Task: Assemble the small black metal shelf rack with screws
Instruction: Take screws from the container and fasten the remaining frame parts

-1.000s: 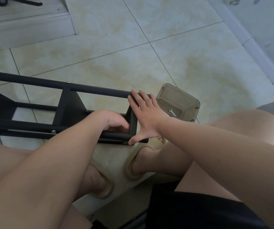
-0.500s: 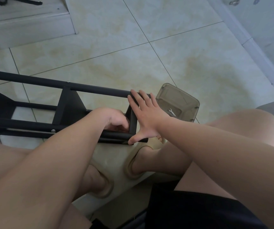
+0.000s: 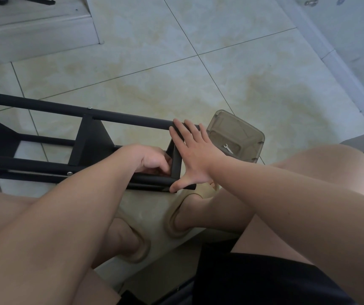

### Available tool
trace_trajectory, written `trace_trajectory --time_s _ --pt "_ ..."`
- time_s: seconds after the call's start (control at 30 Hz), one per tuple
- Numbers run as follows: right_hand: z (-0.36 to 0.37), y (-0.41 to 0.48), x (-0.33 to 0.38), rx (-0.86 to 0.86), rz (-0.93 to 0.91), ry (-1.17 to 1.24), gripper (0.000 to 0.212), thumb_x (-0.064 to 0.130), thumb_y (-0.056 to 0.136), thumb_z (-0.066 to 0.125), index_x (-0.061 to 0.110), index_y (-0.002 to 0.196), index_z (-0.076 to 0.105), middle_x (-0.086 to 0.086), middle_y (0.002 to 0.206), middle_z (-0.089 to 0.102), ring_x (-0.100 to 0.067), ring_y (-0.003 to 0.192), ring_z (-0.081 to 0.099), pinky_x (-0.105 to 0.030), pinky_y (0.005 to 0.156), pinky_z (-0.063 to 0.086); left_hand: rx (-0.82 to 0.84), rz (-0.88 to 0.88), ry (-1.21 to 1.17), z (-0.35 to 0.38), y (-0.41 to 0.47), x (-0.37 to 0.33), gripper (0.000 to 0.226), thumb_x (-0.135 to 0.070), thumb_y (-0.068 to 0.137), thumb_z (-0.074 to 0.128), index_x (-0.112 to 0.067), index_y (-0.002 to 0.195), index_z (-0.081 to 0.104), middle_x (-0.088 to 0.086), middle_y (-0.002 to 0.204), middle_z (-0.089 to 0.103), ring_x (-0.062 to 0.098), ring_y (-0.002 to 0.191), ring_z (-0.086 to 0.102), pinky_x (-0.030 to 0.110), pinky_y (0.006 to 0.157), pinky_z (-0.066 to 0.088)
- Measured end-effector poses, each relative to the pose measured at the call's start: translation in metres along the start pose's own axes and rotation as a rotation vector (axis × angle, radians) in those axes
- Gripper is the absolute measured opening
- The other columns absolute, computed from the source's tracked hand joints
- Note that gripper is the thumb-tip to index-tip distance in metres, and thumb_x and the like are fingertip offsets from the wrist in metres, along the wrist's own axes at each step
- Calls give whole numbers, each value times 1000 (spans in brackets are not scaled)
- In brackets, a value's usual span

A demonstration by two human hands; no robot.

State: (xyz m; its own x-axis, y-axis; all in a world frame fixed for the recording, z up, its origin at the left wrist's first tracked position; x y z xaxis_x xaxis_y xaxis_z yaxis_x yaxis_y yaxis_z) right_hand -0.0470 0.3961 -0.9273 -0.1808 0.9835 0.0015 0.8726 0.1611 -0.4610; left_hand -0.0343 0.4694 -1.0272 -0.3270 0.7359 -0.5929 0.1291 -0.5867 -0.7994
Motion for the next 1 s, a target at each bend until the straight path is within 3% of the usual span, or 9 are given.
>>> trace_trajectory --time_s 0.1,0.2,0.53,0.7,0.87,1.0 --pt "0 0 0 1 2 -3 156 100 52 52 7 160 -11 -14 167 -18 -38 154 -15 -58 123 -4 68 -44 -47 5 -1 5 23 8 85 56 -3 96 73 15 87 72 28 83 69 36 83 55" --pt "0 0 0 2 1 1 156 100 52 52 7 160 -11 -14 167 -18 -38 153 -15 -59 123 -4 75 -74 -24 4 -2 9 18 -1 87 61 -6 96 75 13 87 73 29 89 67 42 96 50" --pt "1 1 0 0 -1 0 155 100 53 53 8 160 -12 -14 167 -19 -38 153 -17 -59 123 -5 21 -29 -15 1 1 4 25 9 82 57 1 100 71 24 101 68 37 97 64 52 104 46" --pt "2 0 0 1 -6 5 155 100 53 52 8 160 -11 -14 167 -19 -38 153 -17 -58 123 -6 67 -12 -48 6 2 5 23 10 86 55 -3 95 71 19 95 68 31 88 65 39 87 51" --pt "1 0 0 3 -6 6 154 100 54 53 8 160 -11 -14 167 -19 -38 153 -17 -59 123 -6 67 -17 -66 5 1 5 24 9 87 56 -4 99 72 17 95 71 28 85 68 35 82 54" --pt "2 0 0 9 -4 1 155 100 53 52 8 160 -12 -14 167 -20 -38 153 -17 -59 123 -6 46 -79 -45 3 -2 11 19 -2 86 59 -10 87 76 11 83 74 23 74 70 31 71 53"
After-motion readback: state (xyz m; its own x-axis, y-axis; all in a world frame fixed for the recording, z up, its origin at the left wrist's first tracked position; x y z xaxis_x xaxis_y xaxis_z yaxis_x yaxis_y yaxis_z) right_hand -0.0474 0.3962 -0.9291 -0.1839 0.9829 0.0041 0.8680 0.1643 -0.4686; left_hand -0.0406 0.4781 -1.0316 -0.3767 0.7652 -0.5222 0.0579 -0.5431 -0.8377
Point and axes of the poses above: each hand's wrist, its own y-axis towards the middle knuckle, its own z-axis out of the palm, x = y × z, the point moved 10 cm from there along y, towards the middle knuckle
